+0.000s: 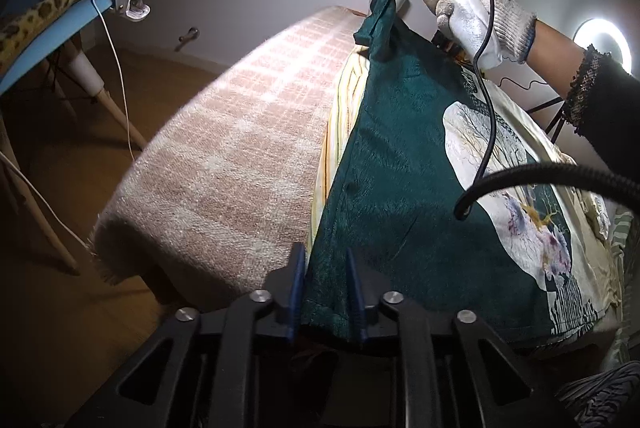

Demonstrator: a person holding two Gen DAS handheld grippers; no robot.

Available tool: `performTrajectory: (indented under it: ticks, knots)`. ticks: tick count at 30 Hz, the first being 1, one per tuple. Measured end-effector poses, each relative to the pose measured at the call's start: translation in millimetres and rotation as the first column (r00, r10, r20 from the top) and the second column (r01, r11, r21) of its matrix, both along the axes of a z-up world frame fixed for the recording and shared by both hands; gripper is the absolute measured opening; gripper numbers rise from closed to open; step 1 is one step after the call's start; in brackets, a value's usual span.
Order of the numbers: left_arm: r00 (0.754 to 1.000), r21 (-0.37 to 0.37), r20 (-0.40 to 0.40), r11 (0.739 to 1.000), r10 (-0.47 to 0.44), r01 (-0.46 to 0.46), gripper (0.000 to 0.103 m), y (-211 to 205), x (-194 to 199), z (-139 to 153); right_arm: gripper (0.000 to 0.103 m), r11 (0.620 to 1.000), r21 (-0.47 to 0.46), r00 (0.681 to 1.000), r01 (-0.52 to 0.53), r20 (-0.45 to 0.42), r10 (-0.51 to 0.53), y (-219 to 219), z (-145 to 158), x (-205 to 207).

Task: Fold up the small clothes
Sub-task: 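Lift and fold the green side over toward the shirt's middle with both grippers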

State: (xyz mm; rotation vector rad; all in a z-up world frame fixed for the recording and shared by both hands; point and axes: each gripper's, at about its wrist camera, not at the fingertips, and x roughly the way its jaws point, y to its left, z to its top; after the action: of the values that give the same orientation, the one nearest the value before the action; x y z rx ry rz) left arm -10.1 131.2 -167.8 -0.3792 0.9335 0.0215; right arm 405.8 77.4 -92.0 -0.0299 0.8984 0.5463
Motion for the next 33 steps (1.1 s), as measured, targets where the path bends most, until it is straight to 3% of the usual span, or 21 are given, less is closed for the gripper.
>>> performTrajectory:
  ticks: [1, 3, 10, 19, 26, 33]
  knots:
    - [1.0, -0.001, 0.002, 1.0, 0.003, -0.003, 0.004, -0.1, -0.5, 0.2, 0.006, 1.0, 0.002, 1.0, -0.001, 0.001, 0.001, -0.5, 0.6, 0.0]
    - [1.0, 0.002, 0.021, 1.0, 0.01, -0.011, 0.0, -0.1, -3.4, 2.9, 0.006, 1.0, 0.003, 1.0, -0.004, 0.003, 0.004, -0.9, 0.8, -0.2]
    - [0.993, 0.068, 0.117, 0.998, -0.024, 0.016, 0.0, -11.7, -13.1, 28.9, 0.006, 1.0, 0.024, 1.0, -0.013, -0.002, 0.014, -7.1, 2.4, -0.7]
    - [0.977, -0.001, 0.156, 0.99, -0.142, 0.144, 0.0, -40.4, -7.9, 44.3, 0.006, 0.994, 0.11, 1.0, -0.014, 0.005, 0.013, -41.8, 13.8, -2.6]
    - [0.955, 0.001, 0.16, 0.967, -0.251, 0.254, 0.0, -82.7, 1.2, 49.7, 0.006, 0.983, 0.182, 1.0, 0.012, 0.011, -0.014, -104.9, 18.4, -4.6]
    - [0.92, 0.01, 0.12, 0.927, -0.373, 0.375, 0.0, -135.3, 16.3, 41.9, 0.006, 0.976, 0.164, 0.99, 0.142, -0.045, -0.137, -186.4, -10.7, -0.8]
